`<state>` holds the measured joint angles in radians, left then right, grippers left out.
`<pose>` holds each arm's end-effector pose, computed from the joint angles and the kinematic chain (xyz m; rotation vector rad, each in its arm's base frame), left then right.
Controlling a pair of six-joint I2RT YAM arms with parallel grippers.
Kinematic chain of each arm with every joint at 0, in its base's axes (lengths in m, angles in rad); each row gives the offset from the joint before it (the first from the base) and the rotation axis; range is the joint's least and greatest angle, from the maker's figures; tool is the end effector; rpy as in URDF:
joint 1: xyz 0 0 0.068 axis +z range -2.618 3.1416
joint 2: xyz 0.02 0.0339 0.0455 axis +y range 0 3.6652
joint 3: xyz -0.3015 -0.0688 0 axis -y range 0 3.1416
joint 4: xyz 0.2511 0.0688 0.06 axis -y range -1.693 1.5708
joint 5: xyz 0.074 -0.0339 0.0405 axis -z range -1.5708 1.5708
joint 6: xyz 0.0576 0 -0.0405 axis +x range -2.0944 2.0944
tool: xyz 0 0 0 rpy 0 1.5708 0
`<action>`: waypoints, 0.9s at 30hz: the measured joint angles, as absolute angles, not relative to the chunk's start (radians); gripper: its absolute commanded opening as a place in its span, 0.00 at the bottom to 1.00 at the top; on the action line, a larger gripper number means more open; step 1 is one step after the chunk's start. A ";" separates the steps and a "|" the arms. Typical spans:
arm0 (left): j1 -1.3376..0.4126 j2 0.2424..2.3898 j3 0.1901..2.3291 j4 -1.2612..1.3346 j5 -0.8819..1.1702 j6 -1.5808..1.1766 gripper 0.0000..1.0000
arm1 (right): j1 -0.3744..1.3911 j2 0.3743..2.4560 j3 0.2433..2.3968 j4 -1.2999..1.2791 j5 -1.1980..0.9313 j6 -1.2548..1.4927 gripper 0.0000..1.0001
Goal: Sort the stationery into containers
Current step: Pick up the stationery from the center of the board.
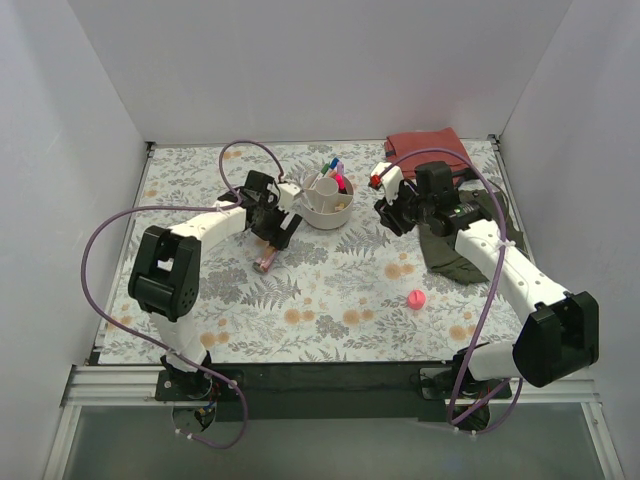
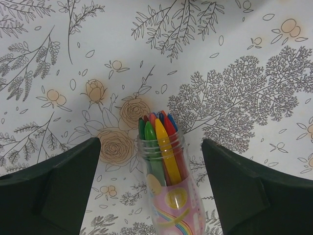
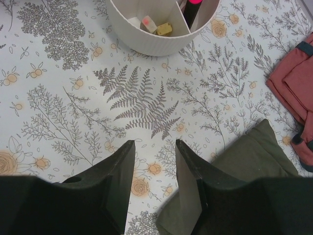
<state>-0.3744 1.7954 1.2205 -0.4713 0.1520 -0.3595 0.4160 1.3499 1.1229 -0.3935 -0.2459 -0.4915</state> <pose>0.3655 -0.1530 0.2079 0.0745 2.6700 -0.4470 0.2850 0.1412 0.3341 -1.0774 1.8938 0.2263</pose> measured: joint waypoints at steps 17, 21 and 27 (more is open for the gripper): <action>-0.387 1.829 1.226 -0.474 0.146 -0.346 0.73 | 0.388 1.350 1.114 -0.386 -0.263 -0.492 0.47; -0.393 1.841 1.227 -0.474 0.146 -0.344 0.65 | 0.386 1.350 1.113 -0.385 -0.265 -0.492 0.47; -0.402 1.889 1.235 -0.474 0.149 -0.339 0.42 | 0.382 1.350 1.094 -0.384 -0.265 -0.492 0.47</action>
